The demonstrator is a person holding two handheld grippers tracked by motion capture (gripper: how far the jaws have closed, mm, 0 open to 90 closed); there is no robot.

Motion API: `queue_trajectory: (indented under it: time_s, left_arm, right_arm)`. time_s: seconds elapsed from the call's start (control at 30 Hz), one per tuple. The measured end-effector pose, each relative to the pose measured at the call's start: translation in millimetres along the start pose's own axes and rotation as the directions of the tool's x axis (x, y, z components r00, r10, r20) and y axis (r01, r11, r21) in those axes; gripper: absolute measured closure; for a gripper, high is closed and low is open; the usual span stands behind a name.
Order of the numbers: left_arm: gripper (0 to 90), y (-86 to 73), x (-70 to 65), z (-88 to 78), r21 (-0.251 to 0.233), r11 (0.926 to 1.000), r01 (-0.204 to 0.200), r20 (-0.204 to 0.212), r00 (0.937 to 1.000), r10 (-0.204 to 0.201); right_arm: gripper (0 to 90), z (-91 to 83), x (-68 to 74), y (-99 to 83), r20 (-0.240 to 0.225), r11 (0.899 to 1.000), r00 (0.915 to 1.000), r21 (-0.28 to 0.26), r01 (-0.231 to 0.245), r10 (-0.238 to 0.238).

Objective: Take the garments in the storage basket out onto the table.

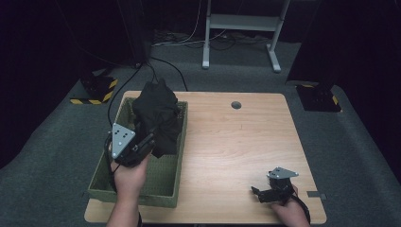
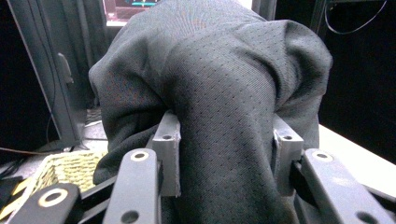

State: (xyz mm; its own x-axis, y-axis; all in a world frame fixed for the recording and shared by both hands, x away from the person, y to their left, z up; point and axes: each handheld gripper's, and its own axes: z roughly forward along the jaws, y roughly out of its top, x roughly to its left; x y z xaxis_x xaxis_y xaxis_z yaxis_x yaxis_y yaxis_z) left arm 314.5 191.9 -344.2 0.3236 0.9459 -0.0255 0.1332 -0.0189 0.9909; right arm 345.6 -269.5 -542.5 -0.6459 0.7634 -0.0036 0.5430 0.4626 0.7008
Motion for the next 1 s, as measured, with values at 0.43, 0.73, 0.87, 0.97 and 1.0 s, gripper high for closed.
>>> queue_trajectory:
  time_s: [0.43, 0.73, 0.87, 0.97, 1.0]
  left_arm:
    - [56.8, 7.8, -16.9, 0.6, -0.026, 0.9994, -0.023, 0.023, 0.9995, 0.024]
    - [56.8, 10.4, -29.0, 4.4, -0.036, 0.9990, -0.025, 0.050, 0.9984, 0.027]
    - [56.8, 10.8, -35.6, 6.4, -0.043, 0.9987, -0.026, 0.064, 0.9975, 0.029]
    - [56.8, 10.5, -39.9, 8.6, -0.045, 0.9987, -0.026, 0.073, 0.9969, 0.029]
    - [56.8, 10.2, -41.5, 9.6, -0.045, 0.9987, -0.025, 0.077, 0.9966, 0.028]
  right_arm:
    - [0.3, 0.0, 0.0, 0.0, 0.000, 1.000, 1.0000, -0.001, 0.003, -0.003]
    - [0.3, 0.0, 0.0, 0.0, 0.000, 1.000, 1.0000, -0.001, 0.002, -0.002]
    - [0.2, 0.1, -0.1, 0.0, -0.001, 1.000, 1.0000, -0.001, 0.003, -0.003]
    - [0.1, 0.1, -0.2, 0.0, -0.002, 1.000, 1.0000, -0.001, 0.003, -0.003]
    - [0.1, 0.1, -0.2, 0.0, -0.002, 1.000, 1.0000, -0.001, 0.004, -0.004]
